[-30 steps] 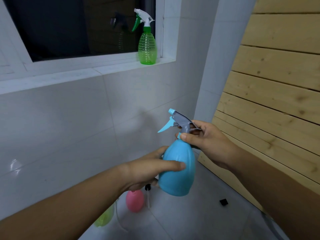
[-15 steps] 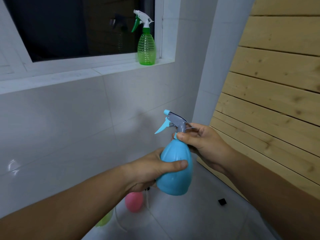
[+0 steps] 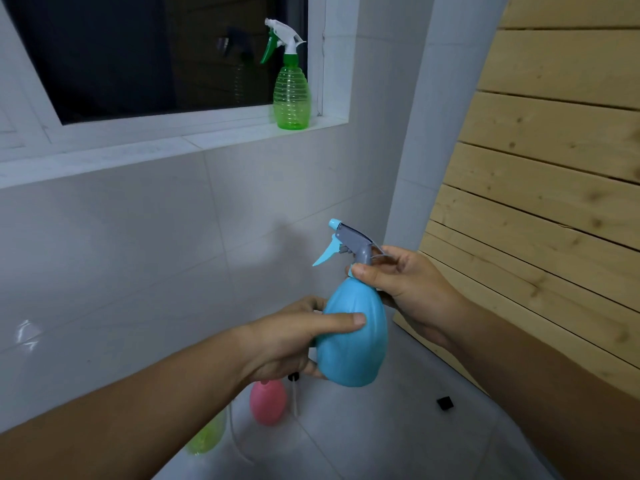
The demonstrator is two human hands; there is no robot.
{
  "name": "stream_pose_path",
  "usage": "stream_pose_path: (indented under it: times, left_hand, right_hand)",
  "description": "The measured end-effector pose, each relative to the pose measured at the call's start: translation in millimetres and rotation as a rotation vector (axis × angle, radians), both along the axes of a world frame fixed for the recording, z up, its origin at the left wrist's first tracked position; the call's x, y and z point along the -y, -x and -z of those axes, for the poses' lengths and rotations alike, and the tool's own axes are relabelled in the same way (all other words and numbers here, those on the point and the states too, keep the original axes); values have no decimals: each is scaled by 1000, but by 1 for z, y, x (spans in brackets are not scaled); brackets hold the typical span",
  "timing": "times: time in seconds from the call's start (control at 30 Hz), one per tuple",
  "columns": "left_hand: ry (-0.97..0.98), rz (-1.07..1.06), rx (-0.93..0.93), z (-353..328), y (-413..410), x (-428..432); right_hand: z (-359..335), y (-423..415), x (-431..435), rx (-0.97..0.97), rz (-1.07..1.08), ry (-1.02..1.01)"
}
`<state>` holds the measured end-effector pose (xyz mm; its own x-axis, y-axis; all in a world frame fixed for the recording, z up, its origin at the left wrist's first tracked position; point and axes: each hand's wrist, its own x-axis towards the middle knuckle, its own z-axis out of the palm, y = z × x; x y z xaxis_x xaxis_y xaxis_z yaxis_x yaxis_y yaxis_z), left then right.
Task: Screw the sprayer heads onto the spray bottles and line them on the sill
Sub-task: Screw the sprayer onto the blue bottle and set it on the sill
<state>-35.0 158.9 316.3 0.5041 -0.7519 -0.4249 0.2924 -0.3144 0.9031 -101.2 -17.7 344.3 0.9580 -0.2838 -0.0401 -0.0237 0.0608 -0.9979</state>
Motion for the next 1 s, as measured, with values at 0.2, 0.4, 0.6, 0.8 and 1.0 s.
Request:
stream_pose_path:
  times: [0.2,0.4,0.6,0.8,1.0]
  left_hand:
    - [13,-35,7,3,-1,-2]
    - [48,17,-112,0,2,3]
    - [28,-32,16,4,5,3]
    - [59,51,-108,5,0,2]
    - [79,-11,-52,5,3,6]
  right_hand:
    - [0,-1,2,-16,22,-36]
    - [-1,-3,2,-12,15,-57]
    - [-1,-1,1,-28,8,-27]
    - [-2,-1,-5,11,1,-22]
    - [-5,-1,-2,12,15,-14]
